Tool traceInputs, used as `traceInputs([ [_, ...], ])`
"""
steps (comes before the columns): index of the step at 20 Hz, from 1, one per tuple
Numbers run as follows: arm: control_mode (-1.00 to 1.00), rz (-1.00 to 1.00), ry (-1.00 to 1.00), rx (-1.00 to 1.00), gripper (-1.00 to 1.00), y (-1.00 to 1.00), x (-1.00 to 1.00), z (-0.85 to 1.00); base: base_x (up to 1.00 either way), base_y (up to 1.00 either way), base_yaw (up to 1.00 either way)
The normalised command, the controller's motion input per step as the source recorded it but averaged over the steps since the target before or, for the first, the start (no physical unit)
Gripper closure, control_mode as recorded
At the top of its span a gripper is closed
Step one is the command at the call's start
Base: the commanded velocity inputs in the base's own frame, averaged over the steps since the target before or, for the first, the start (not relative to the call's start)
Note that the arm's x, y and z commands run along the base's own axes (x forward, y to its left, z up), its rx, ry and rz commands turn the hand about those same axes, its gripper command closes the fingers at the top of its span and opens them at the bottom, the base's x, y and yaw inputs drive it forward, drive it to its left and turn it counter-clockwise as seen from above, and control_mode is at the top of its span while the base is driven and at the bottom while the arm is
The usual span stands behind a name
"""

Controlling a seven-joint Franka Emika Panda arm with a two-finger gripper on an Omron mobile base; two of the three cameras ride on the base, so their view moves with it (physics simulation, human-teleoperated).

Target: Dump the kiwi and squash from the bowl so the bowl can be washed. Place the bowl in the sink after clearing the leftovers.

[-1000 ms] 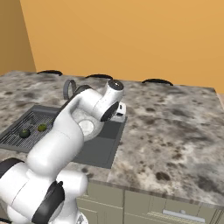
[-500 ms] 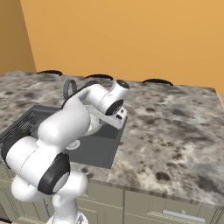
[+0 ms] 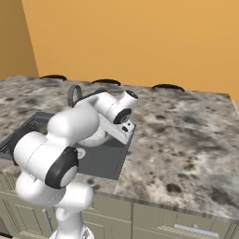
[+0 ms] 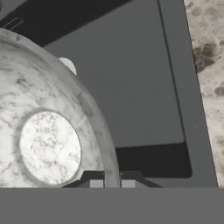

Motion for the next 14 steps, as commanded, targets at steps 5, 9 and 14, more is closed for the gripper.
traceInputs([
  [5, -1.0, 0.0, 0.17, -0.13, 1.0, 0.18, 0.0, -0.65, 0.0, 0.0, 0.0],
  [9, -1.0, 0.02, 0.12, -0.01, 1.0, 0.24, 0.0, -0.2, 0.0, 0.0, 0.0],
  [14, -1.0, 0.0, 0.02, 0.0, 1.0, 0.18, 0.27, -0.28, 0.0, 0.0, 0.0],
])
